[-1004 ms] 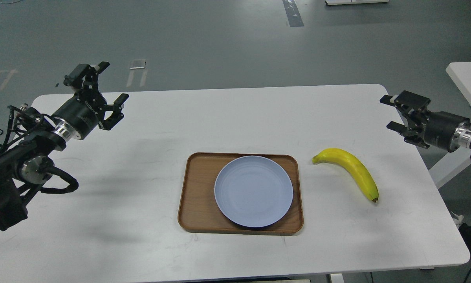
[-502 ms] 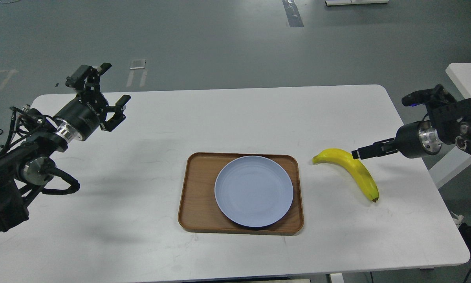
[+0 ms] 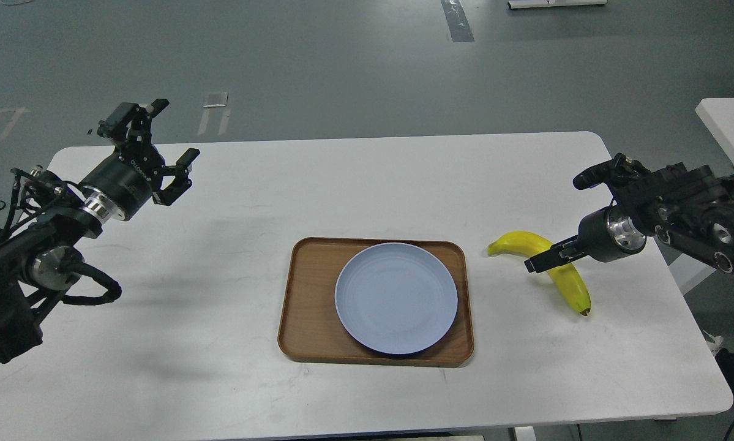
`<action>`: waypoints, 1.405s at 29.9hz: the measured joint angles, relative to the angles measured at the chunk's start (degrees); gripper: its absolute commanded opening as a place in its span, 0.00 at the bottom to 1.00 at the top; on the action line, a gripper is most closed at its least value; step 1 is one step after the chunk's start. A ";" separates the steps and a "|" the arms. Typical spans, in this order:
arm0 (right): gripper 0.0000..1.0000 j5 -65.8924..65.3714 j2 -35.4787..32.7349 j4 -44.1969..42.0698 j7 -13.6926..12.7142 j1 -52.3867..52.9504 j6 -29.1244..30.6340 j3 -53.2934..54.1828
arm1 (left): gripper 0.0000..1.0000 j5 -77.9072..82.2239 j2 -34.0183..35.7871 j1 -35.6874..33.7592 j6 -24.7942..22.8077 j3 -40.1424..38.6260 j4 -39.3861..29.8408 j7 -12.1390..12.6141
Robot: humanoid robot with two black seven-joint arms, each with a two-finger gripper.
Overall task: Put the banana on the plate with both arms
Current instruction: 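Reach the right gripper down to the yellow banana and grasp it, then lift the banana with the right gripper toward the plate, then lower the banana onto the plate with the right gripper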
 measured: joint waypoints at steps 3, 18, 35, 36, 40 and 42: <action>0.12 0.00 0.03 -0.15 0.00 -0.07 -0.37 -1.62 | 0.99 0.00 0.10 0.00 0.00 0.00 -0.05 0.00; 0.03 1.60 -2.49 7.06 0.00 12.75 -0.18 -2.05 | 0.99 0.00 1.54 0.09 0.00 -0.01 -0.15 0.00; 0.10 15.46 21.22 6.50 0.02 19.20 0.02 -10.54 | 0.99 0.00 3.26 -0.11 0.00 -0.53 -0.36 0.00; 0.10 15.58 21.62 6.54 0.01 19.20 0.01 -11.28 | 0.99 0.00 3.41 -0.12 0.00 -0.57 -0.35 0.00; 0.30 15.87 22.58 6.69 0.01 18.95 0.01 -12.78 | 0.99 0.00 3.80 -0.12 0.00 -1.04 -0.35 0.00; 0.39 15.91 23.01 6.62 0.01 18.54 0.02 -12.95 | 0.99 0.00 3.96 -0.12 0.00 -1.11 -0.35 0.00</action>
